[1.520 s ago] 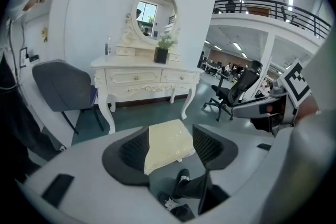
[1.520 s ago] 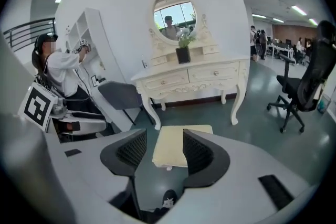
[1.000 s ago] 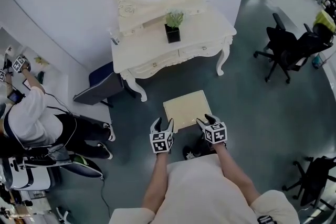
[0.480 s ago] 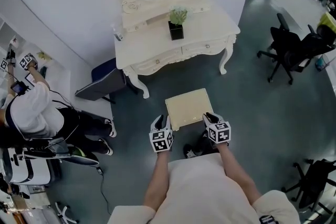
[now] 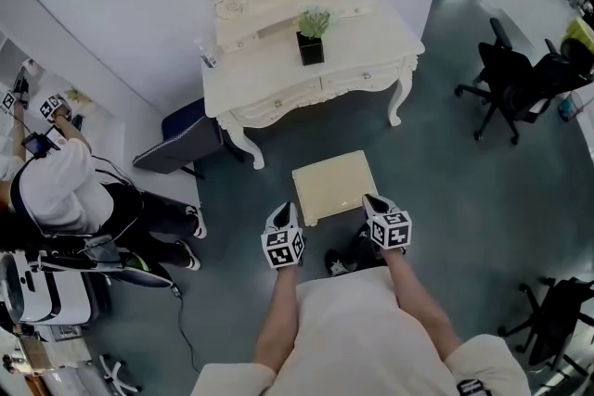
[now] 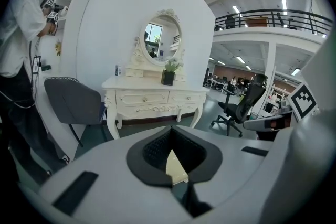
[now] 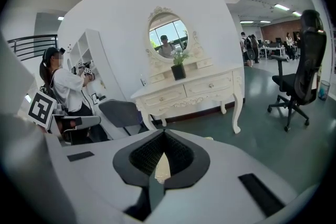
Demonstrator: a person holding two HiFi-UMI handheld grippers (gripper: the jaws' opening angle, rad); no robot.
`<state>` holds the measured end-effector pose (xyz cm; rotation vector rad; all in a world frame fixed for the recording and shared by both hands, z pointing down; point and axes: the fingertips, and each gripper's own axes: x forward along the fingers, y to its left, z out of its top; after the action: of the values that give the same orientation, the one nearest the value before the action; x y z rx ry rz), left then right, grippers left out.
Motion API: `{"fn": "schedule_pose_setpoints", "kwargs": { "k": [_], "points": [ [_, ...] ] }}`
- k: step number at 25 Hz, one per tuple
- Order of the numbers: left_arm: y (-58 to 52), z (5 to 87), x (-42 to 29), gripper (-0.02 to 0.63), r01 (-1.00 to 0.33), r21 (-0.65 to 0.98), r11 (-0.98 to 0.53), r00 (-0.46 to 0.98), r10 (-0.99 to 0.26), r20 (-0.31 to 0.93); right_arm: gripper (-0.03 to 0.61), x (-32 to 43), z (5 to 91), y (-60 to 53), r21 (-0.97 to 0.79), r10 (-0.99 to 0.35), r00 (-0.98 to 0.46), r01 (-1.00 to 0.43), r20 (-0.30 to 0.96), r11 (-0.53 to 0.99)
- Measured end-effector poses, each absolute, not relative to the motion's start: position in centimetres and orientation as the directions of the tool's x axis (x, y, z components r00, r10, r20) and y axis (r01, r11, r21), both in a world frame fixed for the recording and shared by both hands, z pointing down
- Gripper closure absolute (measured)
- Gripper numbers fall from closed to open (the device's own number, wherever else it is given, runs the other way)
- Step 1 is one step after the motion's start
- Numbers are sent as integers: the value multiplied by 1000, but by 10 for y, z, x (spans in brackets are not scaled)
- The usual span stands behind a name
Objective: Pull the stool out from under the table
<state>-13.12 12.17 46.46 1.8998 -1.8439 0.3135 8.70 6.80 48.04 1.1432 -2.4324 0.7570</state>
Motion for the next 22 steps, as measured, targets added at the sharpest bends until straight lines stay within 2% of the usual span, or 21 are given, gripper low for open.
{"fn": "schedule_pose_setpoints", "kwargs": {
  "k": [22],
  "points": [
    [128,468,-124,598,-980,201,-1,99,-872,479,535,91,486,80,-307,-574,-612,-782,544,543]
  ]
}}
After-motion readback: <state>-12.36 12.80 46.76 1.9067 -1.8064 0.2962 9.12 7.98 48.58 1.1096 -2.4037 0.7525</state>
